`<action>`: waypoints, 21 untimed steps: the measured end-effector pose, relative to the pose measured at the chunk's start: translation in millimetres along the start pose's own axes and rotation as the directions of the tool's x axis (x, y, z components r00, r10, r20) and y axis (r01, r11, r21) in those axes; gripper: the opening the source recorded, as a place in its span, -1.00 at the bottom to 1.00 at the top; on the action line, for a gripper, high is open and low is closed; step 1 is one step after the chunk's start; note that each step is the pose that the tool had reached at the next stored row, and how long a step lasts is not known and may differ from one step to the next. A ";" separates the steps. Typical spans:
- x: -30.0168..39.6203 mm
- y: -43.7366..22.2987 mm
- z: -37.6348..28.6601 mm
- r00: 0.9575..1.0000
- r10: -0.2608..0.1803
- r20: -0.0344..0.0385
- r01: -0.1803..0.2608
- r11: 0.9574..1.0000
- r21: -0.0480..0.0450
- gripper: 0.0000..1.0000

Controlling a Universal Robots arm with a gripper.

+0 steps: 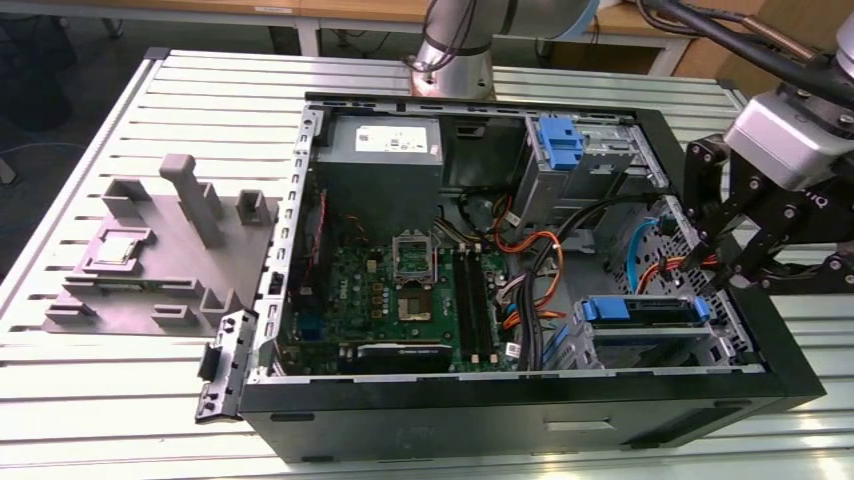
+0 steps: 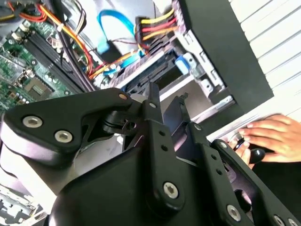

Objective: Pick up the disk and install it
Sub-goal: 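Insert the first disk wire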

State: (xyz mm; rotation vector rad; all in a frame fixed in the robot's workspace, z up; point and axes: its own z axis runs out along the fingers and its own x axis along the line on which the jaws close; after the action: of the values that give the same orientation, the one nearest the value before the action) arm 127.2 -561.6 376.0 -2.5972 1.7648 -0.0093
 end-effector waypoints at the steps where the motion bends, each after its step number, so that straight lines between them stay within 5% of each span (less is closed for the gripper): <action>1: -0.4 -2.4 0.3 1.000 0.000 0.000 0.000 1.000 0.000 -0.37; 12: -7.4 -20.3 3.7 1.000 -0.001 -0.001 0.001 1.000 0.002 -0.37; 13: -7.5 -20.4 4.3 1.000 -0.001 -0.003 0.001 1.000 0.008 -0.37; 17: -7.7 -20.3 4.9 1.000 -0.012 -0.024 0.014 0.998 0.061 -0.37; 21: -7.7 -20.3 5.2 0.997 -0.076 -0.026 0.077 0.995 0.065 -0.37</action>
State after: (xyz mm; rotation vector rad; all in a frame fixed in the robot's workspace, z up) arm 143.3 -546.9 370.9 -2.6265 1.6413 -0.0970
